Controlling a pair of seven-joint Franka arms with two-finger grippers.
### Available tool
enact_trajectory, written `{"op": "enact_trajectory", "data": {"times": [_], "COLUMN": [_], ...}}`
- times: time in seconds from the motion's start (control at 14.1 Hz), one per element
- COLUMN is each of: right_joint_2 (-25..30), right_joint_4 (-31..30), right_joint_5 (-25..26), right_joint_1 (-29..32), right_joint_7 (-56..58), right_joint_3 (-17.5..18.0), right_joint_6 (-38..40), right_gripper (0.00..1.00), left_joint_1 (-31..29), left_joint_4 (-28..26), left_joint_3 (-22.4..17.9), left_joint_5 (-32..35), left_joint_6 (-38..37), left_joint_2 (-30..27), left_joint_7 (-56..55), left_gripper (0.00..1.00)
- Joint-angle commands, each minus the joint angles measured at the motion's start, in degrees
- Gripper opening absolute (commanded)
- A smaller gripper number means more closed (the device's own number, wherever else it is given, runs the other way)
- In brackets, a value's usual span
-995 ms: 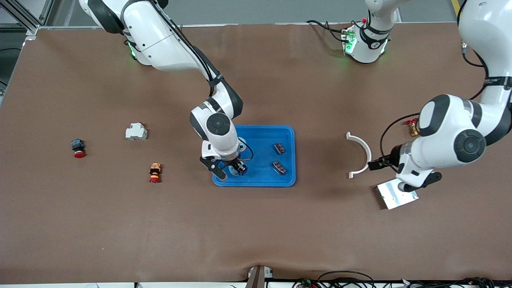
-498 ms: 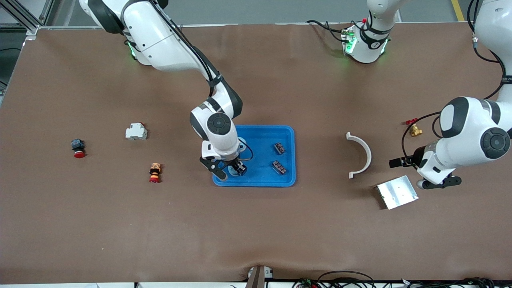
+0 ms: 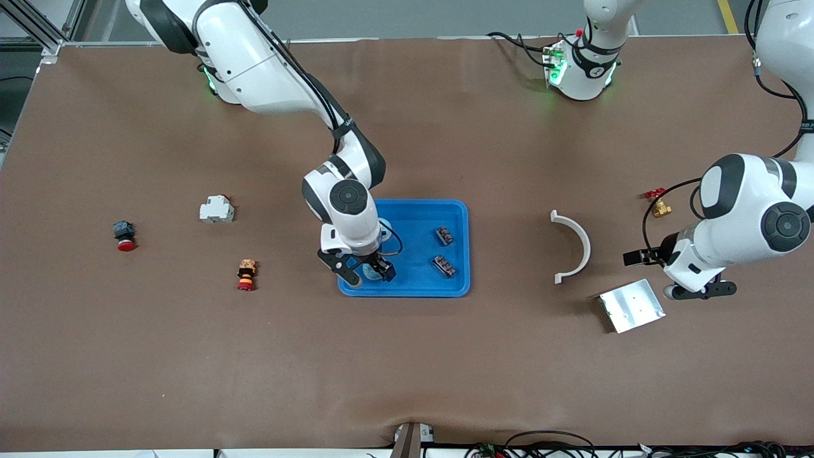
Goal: Place electrolytic capacitor and blue bell in tray
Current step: 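Withdraw the left gripper while the right gripper lowers the button into the tray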
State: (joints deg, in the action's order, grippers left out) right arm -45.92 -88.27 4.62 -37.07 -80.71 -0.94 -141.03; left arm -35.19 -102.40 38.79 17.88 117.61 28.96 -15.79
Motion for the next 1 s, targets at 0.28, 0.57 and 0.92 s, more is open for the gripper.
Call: {"op": "enact_trajectory", "data": {"times": [0.28,0.57,0.92], "right_joint_2": [0.7,1.2,5.8], "right_joint_4": [2.8,7.8,8.6], "right_joint_5": [1.4,1.3,1.3], "right_joint_1": [0.1,1.8,6.3], "right_joint_7": [-0.2,8.1,23.5], "right_joint_3": [-0.6,-0.5,-0.6], "right_joint_6": [3.5,14.5,21.5], "right_gripper": [1.00,1.00,1.00], "left_joint_1": [-1.4,-1.9,-2.4], "left_joint_4": [-1.9,-3.6,-4.9], "left_joint_3": [0.7,0.4,-0.7], "left_joint_5": [0.9,-0.8,-6.1], "left_joint_6": [0.4,2.1,2.9], "left_joint_2": [-2.7,-5.0,-9.0], "left_joint_7": [0.7,6.6,11.0], "left_gripper": [1.00,1.00,1.00]}}
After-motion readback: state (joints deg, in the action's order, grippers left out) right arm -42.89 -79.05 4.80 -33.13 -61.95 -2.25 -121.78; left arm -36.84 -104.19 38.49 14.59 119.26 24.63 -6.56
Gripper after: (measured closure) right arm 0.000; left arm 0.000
